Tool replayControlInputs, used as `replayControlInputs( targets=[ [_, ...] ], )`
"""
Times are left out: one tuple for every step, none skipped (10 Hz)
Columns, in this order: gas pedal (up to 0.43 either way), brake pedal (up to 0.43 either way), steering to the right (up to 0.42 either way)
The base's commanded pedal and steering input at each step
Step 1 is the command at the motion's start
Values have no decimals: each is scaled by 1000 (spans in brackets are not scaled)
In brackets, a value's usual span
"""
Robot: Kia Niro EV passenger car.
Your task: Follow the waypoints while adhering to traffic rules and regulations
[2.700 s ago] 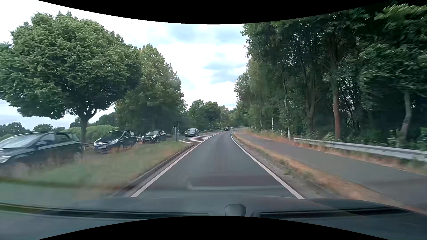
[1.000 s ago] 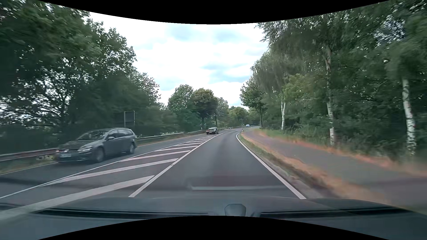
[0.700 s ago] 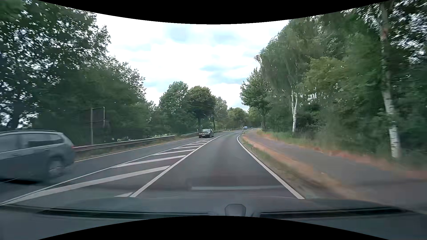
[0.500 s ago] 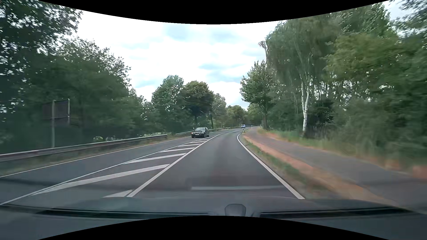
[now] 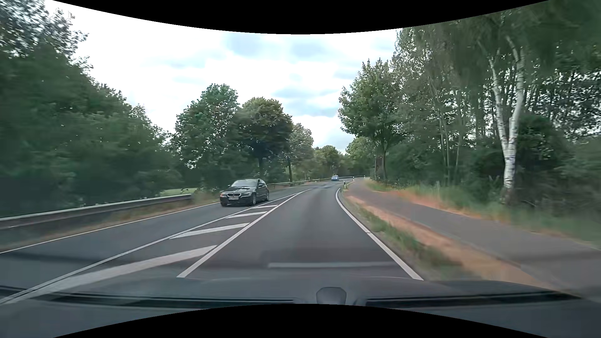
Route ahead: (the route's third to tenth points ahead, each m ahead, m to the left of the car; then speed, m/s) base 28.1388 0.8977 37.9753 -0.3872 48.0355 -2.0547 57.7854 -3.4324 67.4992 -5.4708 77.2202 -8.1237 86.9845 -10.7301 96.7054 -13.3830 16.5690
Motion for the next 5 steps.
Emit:
replayControlInputs(
  targets=[
    [209, 0, 12],
    [209, 0, 13],
    [209, 0, 13],
    [209, 0, 15],
    [209, 0, 18]
  ],
)
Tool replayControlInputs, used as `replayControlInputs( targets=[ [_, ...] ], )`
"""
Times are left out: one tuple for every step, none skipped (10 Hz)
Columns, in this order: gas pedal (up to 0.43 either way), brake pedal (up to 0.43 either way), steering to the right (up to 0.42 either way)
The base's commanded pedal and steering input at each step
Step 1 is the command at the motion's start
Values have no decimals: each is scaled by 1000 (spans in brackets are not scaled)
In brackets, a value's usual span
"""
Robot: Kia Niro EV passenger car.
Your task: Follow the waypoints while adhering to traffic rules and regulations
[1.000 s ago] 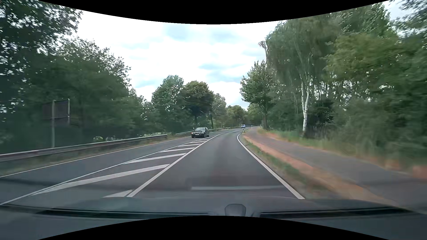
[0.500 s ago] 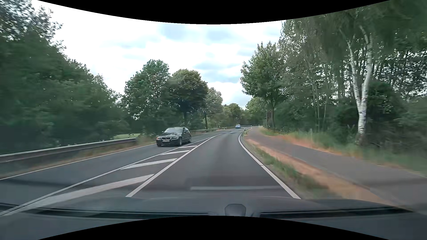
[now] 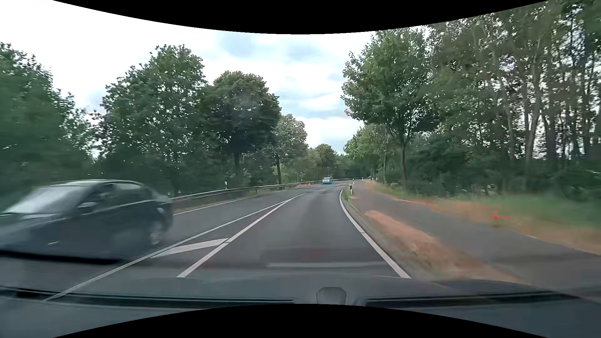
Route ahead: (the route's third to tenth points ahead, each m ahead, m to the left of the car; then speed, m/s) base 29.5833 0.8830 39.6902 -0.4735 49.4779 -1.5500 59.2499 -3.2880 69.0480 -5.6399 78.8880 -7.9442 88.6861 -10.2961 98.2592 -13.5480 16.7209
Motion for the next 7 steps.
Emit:
replayControlInputs(
  targets=[
    [209, 0, 20],
    [209, 0, 20],
    [209, 0, 20],
    [209, 0, 22],
    [209, 0, 22],
    [209, 0, 23],
    [209, 0, 22]
  ],
)
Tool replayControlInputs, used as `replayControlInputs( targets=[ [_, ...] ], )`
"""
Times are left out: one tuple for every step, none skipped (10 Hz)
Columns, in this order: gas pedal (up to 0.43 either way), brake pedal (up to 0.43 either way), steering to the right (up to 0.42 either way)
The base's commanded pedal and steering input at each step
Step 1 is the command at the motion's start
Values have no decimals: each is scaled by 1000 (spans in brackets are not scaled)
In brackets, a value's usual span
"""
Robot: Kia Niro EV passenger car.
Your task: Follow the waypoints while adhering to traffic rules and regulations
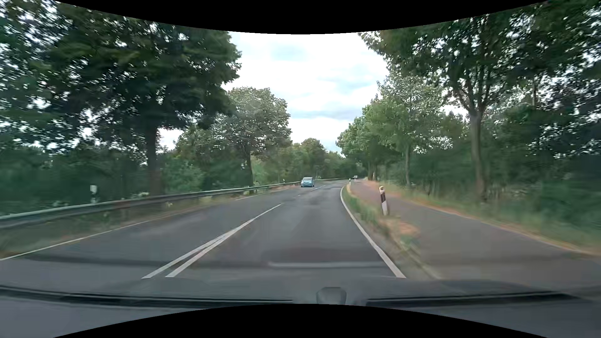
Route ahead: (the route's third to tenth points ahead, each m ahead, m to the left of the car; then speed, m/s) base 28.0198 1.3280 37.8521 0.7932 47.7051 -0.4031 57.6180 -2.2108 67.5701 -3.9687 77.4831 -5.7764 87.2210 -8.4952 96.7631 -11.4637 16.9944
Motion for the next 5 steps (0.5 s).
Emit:
replayControlInputs(
  targets=[
    [209, 0, 22],
    [209, 0, 22],
    [209, 0, 20],
    [209, 0, 18],
    [209, 0, 18]
  ],
)
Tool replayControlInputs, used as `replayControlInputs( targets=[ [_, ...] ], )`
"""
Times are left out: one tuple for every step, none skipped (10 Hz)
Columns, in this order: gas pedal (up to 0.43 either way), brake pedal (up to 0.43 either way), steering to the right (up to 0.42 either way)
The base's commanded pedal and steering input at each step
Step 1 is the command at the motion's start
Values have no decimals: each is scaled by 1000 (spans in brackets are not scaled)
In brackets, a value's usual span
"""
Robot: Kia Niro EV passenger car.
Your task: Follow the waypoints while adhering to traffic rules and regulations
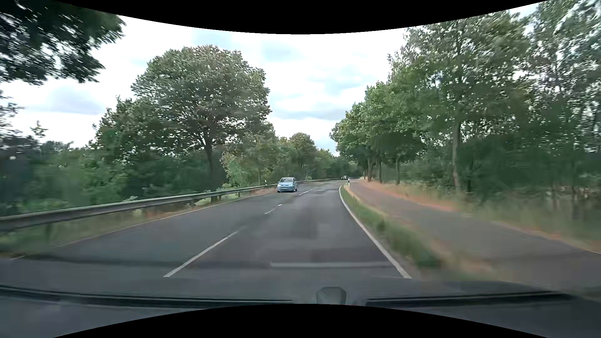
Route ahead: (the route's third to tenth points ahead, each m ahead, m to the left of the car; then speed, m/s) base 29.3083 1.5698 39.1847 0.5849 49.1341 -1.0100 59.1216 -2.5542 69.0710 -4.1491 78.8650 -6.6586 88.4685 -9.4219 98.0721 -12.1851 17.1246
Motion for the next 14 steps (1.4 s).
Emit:
replayControlInputs(
  targets=[
    [209, 0, 18],
    [209, 0, 18],
    [209, 0, 18],
    [209, 0, 18],
    [209, 0, 18],
    [209, 0, 16],
    [209, 0, 14],
    [209, 0, 13],
    [209, 0, 13],
    [209, 0, 13],
    [209, 0, 13],
    [209, 0, 12],
    [209, 0, 10],
    [209, 0, 10]
  ],
)
